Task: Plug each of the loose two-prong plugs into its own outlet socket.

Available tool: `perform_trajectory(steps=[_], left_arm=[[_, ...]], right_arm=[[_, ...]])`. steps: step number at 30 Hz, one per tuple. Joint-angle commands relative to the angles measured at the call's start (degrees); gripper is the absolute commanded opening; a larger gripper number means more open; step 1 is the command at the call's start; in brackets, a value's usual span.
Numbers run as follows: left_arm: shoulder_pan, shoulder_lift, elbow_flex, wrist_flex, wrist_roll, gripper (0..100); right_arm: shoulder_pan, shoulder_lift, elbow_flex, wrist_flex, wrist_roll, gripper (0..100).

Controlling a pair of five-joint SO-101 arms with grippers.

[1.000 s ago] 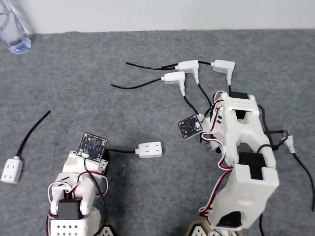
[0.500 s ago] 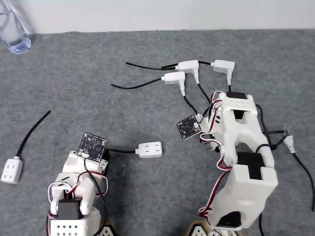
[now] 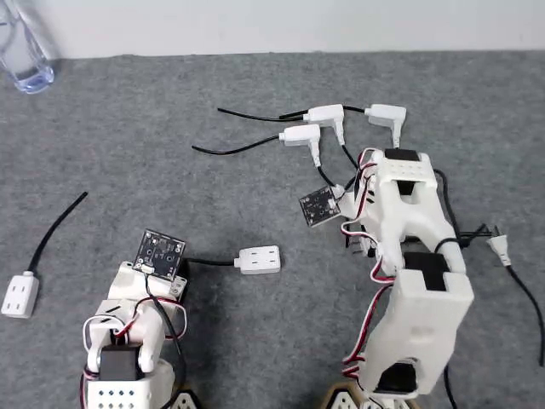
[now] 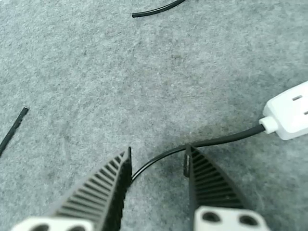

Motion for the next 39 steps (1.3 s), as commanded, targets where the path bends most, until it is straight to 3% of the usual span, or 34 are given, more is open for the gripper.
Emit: perform_trajectory(steps=[1,6,16,25,27,33,39], left_arm=[[0.4,-1.0,-0.2,1.0,-0.4,17],[0.4,-1.0,-0.2,0.8,-0.4,17],[2.8,-1.1,-0.2,-2.2,1.0,17],[2.9,-1.1,-0.2,-23.0,29.3,18],[4.0,-1.0,-0.2,-23.7,35.4,18],[16.2,-0.9,-0.2,-22.2,58.9,19],[21.3,-0.8,-0.2,-22.4,60.6,19]], right_arm=[[-1.2,1.6,-1.8,4.4,-0.8,0.9],[-2.2,0.3,-2.4,7.9,-6.6,0.9],[-7.9,-16.5,-2.1,16.0,-29.7,0.9],[-9.0,-24.0,-2.0,25.4,-45.8,0.8],[-9.6,-24.9,-2.0,26.1,-47.9,0.8],[-16.8,-29.5,-2.2,26.2,-53.6,0.8],[-26.0,-33.9,-2.2,25.5,-58.5,0.8]])
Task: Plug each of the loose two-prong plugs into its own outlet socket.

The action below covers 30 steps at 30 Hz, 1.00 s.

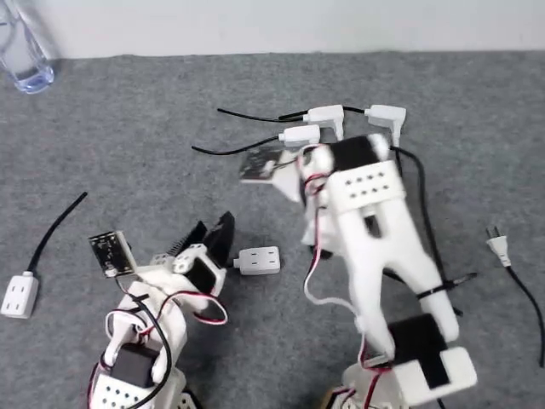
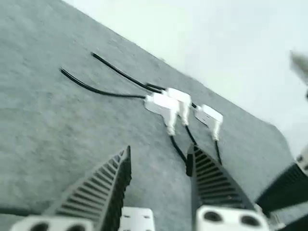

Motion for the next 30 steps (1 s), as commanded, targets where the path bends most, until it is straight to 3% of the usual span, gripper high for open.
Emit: perform_trajectory(steps=[1,9,18,30], left_arm=[[2.9,-0.7,-0.2,-1.1,1.2,19],[10.9,-0.5,-0.2,-3.8,1.2,19],[10.9,-0.4,-0.2,-1.7,1.4,19],[10.8,-0.4,-0.2,0.2,1.5,18]], right_arm=[[-3.7,-3.3,-1.0,0.9,-2.8,0.8],[-4.6,-3.6,-1.1,0.1,-4.1,0.8],[-10.7,-4.8,-1.4,-0.5,-4.1,0.8],[-12.1,-12.1,-3.2,0.7,-4.4,0.8]])
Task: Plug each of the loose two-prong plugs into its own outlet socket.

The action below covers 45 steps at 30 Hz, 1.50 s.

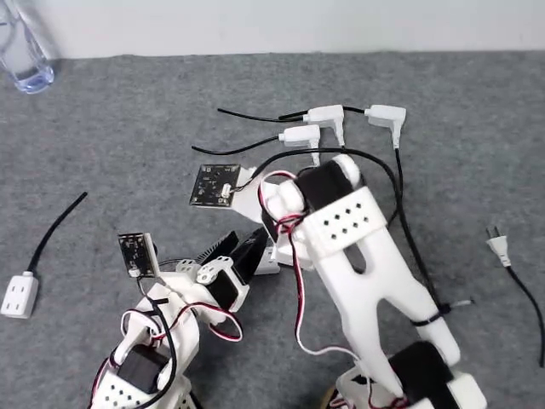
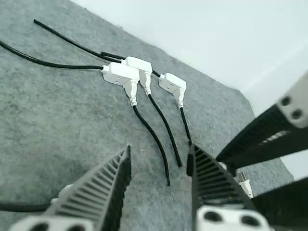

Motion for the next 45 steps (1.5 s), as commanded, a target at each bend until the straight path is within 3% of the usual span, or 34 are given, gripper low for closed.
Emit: perform_trajectory(steps=[1,7,22,32,45], left_arm=[[0.3,-0.4,-0.2,0.2,0.4,18],[0.3,-0.4,-0.1,1.0,0.4,18],[0.3,-0.5,-0.1,1.4,0.2,18],[0.3,-0.5,-0.1,1.4,0.2,18],[0.3,-0.5,-0.1,1.4,0.2,18]], right_arm=[[-2.6,-2.9,-3.0,1.2,-0.6,0.8],[-9.0,-3.0,-2.8,0.9,-0.7,0.8],[-9.5,-3.6,-3.2,0.7,-3.6,0.8],[-9.8,-3.7,-10.9,1.3,-7.9,0.8],[-9.9,-3.6,-10.8,1.0,-8.0,0.8]])
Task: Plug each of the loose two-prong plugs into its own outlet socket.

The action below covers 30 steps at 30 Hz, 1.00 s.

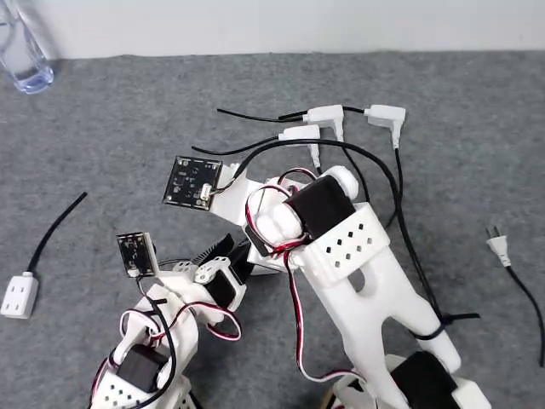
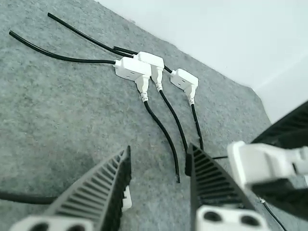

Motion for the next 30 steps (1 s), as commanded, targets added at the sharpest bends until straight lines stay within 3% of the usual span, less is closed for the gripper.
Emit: perform_trajectory(steps=[1,14,21,25,30], left_arm=[[0.6,-0.5,-0.6,0.0,0.0,18],[0.5,-0.5,-0.6,0.9,0.0,18],[0.5,-0.5,-0.6,1.6,-0.1,18],[0.5,-0.5,-0.6,1.6,-0.1,18],[0.5,-0.5,-0.6,1.6,-0.1,18]], right_arm=[[-2.1,-1.5,-3.1,0.7,-0.4,0.8],[11.2,-1.4,2.9,0.9,6.2,0.8],[26.9,-1.0,13.0,0.9,15.0,0.8],[32.3,-1.2,24.6,-7.1,19.9,0.8],[29.1,-1.0,38.9,-20.4,20.4,0.8]])
